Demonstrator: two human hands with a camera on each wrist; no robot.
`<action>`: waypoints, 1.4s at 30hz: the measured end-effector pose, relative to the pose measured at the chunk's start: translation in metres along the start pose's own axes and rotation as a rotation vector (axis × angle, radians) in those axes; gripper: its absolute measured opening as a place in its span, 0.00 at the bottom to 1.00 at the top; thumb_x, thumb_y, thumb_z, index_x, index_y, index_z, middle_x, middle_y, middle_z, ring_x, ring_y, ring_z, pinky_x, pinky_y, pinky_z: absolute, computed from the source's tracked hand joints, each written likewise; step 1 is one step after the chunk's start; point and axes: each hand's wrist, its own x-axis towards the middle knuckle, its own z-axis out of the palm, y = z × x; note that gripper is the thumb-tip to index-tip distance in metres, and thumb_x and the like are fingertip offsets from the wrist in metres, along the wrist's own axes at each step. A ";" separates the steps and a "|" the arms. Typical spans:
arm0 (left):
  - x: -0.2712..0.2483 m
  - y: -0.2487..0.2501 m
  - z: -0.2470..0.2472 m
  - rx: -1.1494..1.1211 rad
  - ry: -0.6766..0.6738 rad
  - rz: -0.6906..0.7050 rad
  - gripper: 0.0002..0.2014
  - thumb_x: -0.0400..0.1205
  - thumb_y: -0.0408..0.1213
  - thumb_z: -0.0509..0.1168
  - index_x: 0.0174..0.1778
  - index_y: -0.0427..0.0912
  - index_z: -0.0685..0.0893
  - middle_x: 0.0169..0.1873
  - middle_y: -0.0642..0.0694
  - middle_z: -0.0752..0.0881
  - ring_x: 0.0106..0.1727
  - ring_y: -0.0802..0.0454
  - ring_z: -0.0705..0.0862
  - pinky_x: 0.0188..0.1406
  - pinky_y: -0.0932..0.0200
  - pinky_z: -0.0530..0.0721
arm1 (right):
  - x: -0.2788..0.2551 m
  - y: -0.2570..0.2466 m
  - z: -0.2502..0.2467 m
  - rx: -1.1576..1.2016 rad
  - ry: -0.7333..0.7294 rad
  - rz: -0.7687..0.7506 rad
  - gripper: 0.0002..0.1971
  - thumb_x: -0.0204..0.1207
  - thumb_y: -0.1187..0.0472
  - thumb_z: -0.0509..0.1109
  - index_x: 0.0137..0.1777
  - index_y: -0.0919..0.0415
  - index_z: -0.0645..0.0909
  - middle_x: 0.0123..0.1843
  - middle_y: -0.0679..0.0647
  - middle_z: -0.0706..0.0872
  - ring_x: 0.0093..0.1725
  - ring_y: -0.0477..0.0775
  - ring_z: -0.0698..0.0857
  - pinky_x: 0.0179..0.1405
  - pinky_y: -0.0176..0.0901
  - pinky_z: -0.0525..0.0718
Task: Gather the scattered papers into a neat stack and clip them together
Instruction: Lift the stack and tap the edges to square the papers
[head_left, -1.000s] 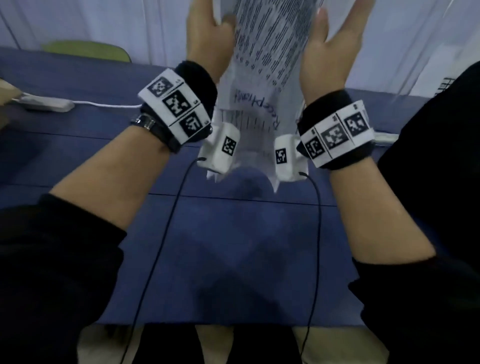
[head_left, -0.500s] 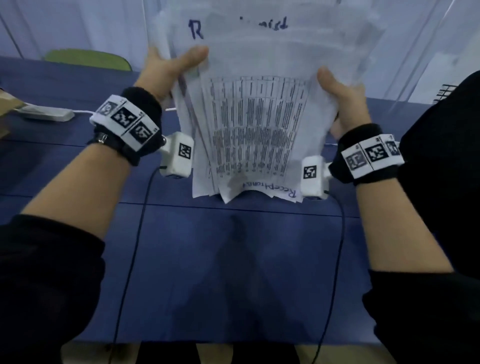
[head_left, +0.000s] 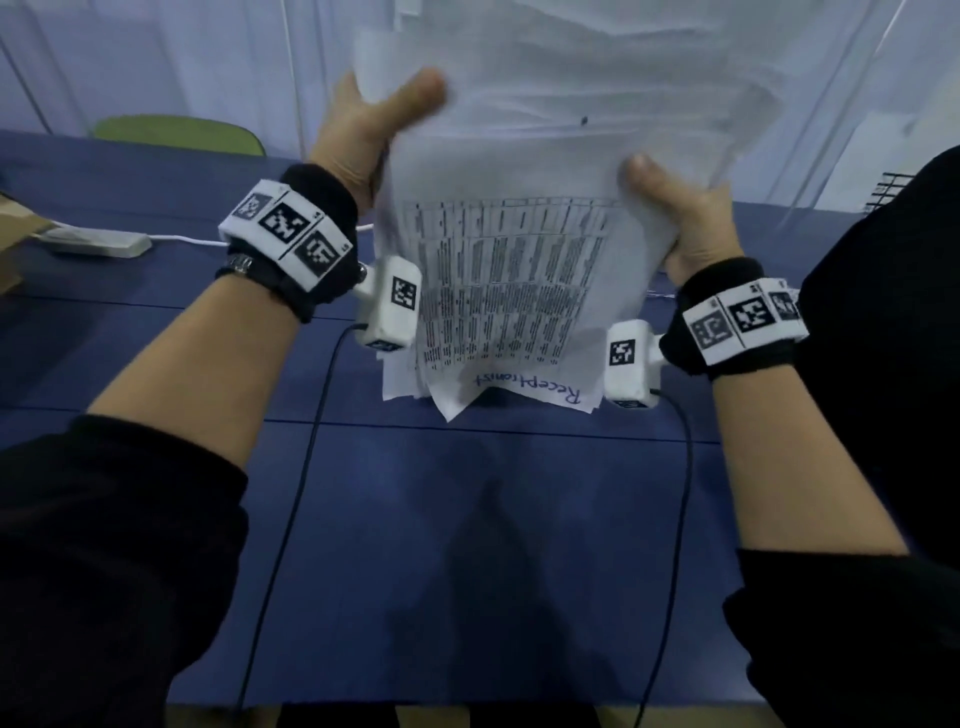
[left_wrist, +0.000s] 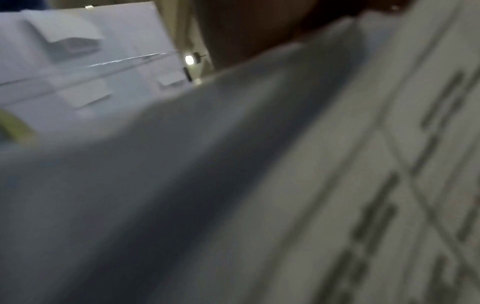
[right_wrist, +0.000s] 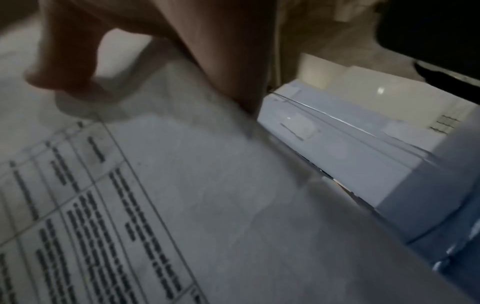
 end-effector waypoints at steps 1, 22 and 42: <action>0.001 0.001 0.004 0.029 0.014 0.042 0.53 0.47 0.59 0.82 0.64 0.31 0.75 0.55 0.36 0.88 0.58 0.40 0.88 0.61 0.42 0.84 | 0.001 0.001 -0.001 -0.023 0.012 0.004 0.28 0.51 0.66 0.85 0.52 0.63 0.78 0.37 0.48 0.92 0.43 0.49 0.91 0.46 0.44 0.86; -0.003 -0.042 -0.011 0.165 0.356 -0.159 0.49 0.66 0.44 0.79 0.78 0.35 0.58 0.70 0.43 0.75 0.69 0.49 0.77 0.72 0.55 0.73 | 0.001 -0.004 0.031 -0.128 0.189 -0.024 0.42 0.45 0.53 0.87 0.60 0.70 0.78 0.52 0.57 0.91 0.55 0.54 0.89 0.58 0.48 0.87; -0.021 -0.053 -0.011 0.214 0.175 -0.151 0.67 0.46 0.57 0.84 0.79 0.37 0.59 0.75 0.37 0.73 0.75 0.42 0.73 0.75 0.38 0.71 | -0.005 -0.020 0.060 -0.052 0.372 -0.054 0.11 0.73 0.51 0.72 0.48 0.58 0.81 0.40 0.41 0.86 0.39 0.34 0.81 0.52 0.30 0.73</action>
